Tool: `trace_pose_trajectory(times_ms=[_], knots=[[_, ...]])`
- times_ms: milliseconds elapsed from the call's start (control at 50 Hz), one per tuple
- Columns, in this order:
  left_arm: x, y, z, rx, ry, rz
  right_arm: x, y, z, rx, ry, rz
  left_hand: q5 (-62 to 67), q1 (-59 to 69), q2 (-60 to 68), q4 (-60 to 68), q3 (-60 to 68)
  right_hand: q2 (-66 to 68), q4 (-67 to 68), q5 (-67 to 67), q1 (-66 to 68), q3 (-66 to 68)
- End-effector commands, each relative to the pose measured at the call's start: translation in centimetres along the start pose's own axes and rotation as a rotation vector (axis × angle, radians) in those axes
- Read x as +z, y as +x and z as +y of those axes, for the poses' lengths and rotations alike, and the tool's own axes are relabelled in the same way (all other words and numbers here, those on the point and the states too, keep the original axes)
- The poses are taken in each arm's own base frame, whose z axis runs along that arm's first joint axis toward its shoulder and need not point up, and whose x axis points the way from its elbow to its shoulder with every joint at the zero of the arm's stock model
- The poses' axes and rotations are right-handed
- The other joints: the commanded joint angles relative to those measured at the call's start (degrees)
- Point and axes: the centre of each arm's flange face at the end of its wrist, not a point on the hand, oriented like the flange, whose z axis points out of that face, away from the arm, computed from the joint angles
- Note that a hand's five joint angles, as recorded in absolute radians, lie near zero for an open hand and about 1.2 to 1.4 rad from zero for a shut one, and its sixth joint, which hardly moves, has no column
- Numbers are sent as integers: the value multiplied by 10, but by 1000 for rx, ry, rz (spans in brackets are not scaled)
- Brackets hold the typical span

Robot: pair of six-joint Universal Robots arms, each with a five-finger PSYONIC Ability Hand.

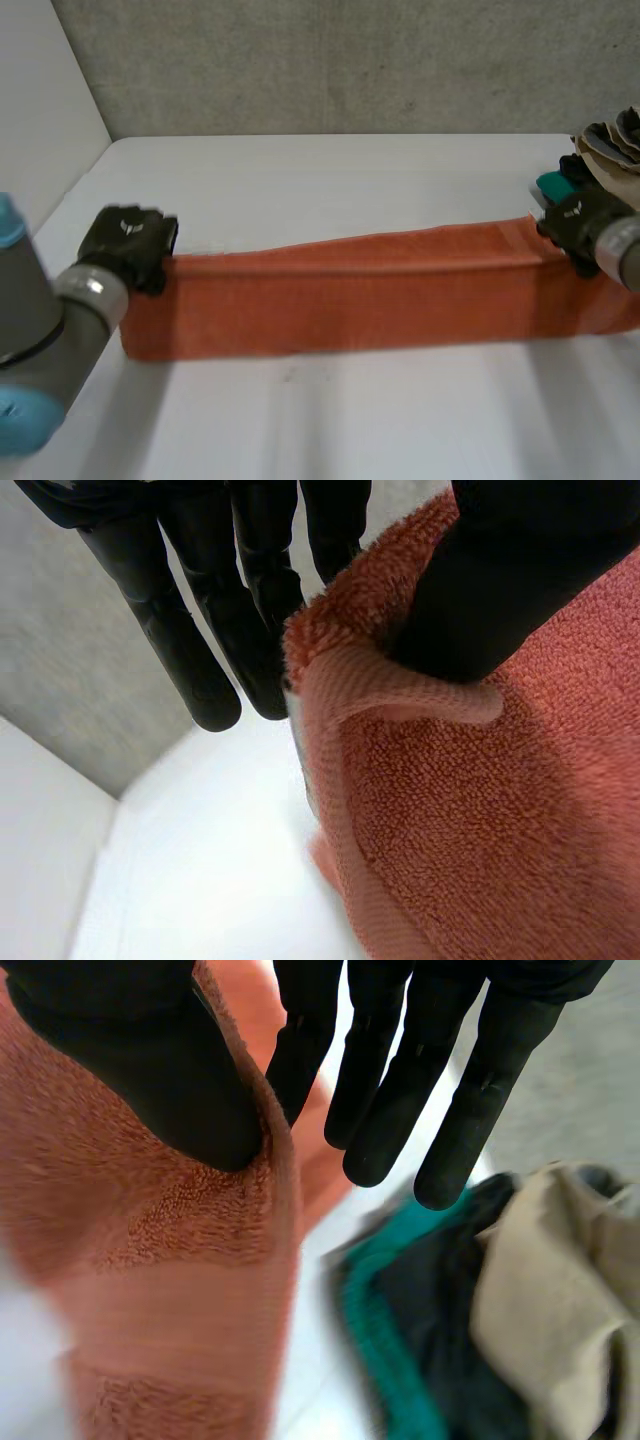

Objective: Fold the laundry.

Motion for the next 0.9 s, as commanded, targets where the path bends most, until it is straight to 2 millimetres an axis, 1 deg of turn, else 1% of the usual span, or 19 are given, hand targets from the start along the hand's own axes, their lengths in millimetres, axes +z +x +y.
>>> trace_pose_trajectory(times_ms=[20, 40, 60, 100, 120, 140, 180, 260, 340, 360, 460, 600, 640, 660, 680, 700, 760, 820, 900], knots=[[66, -29, -74, 45, 310, -154, 38, 66, -62, 0, 263, 419, 139, 132, 112, 111, 114, 372, 112, 140, 145, 115], [71, -36, -89, 51, 363, -182, 37, 79, -73, 1, 310, 487, 139, 132, 112, 111, 114, 372, 112, 140, 145, 115], [73, -46, -124, 61, 482, -234, 35, 91, -83, 2, 358, 551, 139, 132, 112, 111, 114, 372, 112, 140, 145, 115], [74, -61, -155, 65, 597, -299, 24, 124, -111, 3, 500, 738, 139, 132, 112, 111, 114, 372, 112, 140, 145, 115], [73, -72, -170, 59, 656, -341, 20, 133, -118, 2, 541, 795, 139, 132, 112, 111, 114, 372, 112, 140, 145, 115], [67, -87, -195, 40, 754, -400, 15, 141, -124, 3, 582, 845, 139, 132, 112, 111, 114, 372, 112, 140, 145, 115], [62, -93, -212, 25, 830, -426, -2, 159, -139, 2, 694, 957, 139, 132, 112, 111, 114, 372, 112, 140, 145, 115], [62, -97, -214, 6, 870, -438, -10, 159, -149, 3, 770, 964, 139, 132, 112, 111, 114, 372, 112, 140, 145, 115], [71, -99, -193, -10, 810, -428, -6, 138, -149, 39, 777, 881, 139, 132, 112, 111, 114, 372, 112, 140, 145, 115], [76, -97, -177, -11, 764, -415, -4, 133, -148, 46, 775, 863, 139, 132, 112, 111, 114, 372, 112, 140, 145, 115], [87, -80, -128, -31, 626, -346, 7, 105, -132, 53, 738, 755, 139, 132, 112, 111, 114, 372, 112, 140, 145, 115], [92, -47, -63, -89, 464, -244, 38, 42, -86, 78, 614, 546, 139, 132, 112, 111, 114, 372, 112, 140, 145, 115], [93, -40, -49, -92, 434, -231, 54, 15, -66, 95, 557, 468, 139, 132, 112, 111, 114, 372, 112, 140, 145, 115], [96, -32, -31, -85, 391, -214, 59, 7, -60, 100, 539, 445, 139, 132, 112, 111, 114, 372, 112, 140, 145, 115], [96, -31, -31, -85, 391, -214, 62, -1, -54, 103, 523, 422, 139, 132, 112, 111, 114, 372, 112, 140, 145, 115], [100, -21, -5, -77, 319, -189, 69, -16, -43, 104, 491, 379, 139, 132, 112, 111, 114, 372, 112, 140, 145, 115], [97, -8, 19, -68, 244, -153, 75, -39, -26, 106, 422, 297, 139, 132, 112, 111, 114, 372, 112, 140, 145, 115], [85, 1, 39, -65, 176, -124, 74, -51, -16, 111, 366, 231, 139, 132, 112, 111, 114, 372, 112, 140, 145, 115], [60, 2, 43, -58, 141, -111, 62, -67, -5, 123, 264, 104, 139, 132, 112, 111, 114, 372, 112, 140, 145, 115]])
